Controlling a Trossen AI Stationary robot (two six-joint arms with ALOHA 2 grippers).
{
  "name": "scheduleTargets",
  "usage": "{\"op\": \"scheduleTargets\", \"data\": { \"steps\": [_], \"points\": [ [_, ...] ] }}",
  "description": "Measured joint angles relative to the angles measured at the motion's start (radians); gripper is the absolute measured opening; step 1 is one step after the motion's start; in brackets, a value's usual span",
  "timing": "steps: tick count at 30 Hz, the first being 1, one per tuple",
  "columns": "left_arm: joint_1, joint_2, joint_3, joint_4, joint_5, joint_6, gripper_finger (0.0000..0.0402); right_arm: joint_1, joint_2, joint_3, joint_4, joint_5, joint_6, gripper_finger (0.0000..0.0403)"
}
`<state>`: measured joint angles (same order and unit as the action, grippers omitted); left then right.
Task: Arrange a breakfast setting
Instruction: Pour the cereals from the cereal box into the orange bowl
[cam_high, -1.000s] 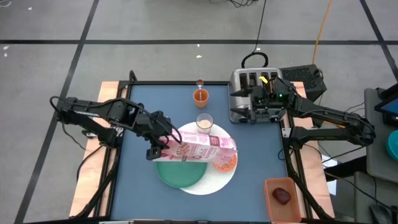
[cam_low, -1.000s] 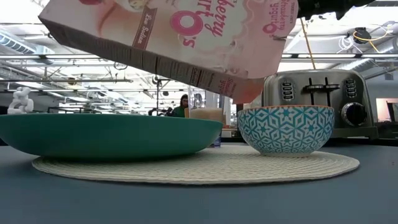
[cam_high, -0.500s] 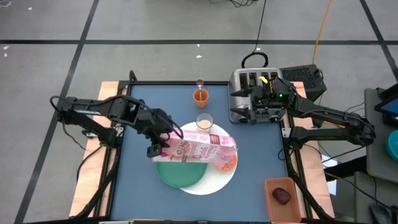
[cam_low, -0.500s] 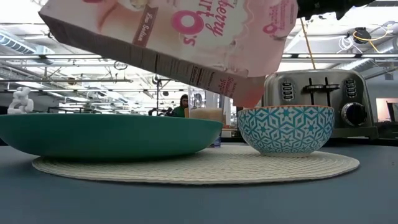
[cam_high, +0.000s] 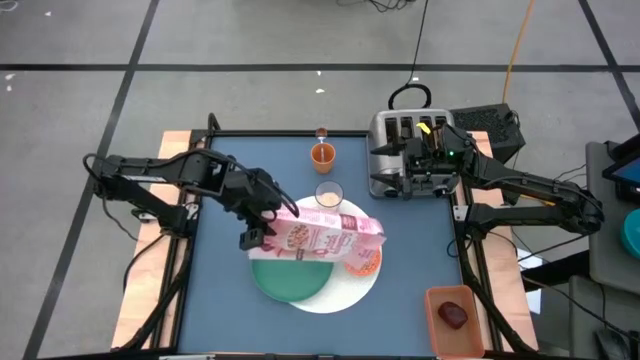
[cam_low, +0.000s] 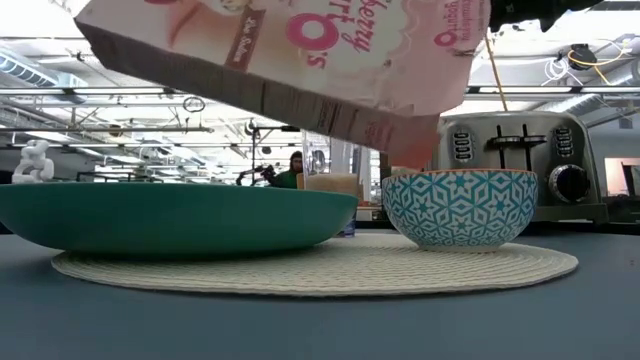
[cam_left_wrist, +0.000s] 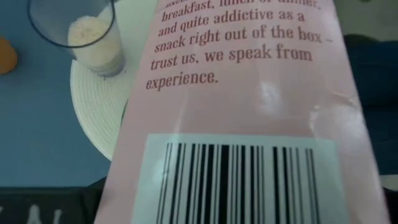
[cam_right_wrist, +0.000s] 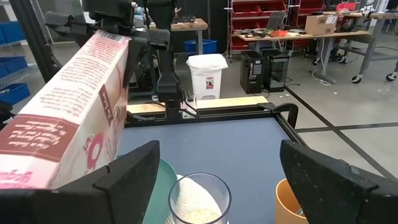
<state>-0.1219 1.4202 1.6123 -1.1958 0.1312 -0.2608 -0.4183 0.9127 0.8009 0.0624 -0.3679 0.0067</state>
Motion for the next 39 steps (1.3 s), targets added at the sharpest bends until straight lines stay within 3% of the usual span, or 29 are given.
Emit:
{"op": "scheduleTargets", "data": {
  "steps": [39],
  "points": [
    [0.032, 0.002, 0.000, -0.034, -0.001, -0.011, 0.0234, 0.000, 0.000, 0.000, 0.000, 0.000, 0.000, 0.0325]
  ]
}}
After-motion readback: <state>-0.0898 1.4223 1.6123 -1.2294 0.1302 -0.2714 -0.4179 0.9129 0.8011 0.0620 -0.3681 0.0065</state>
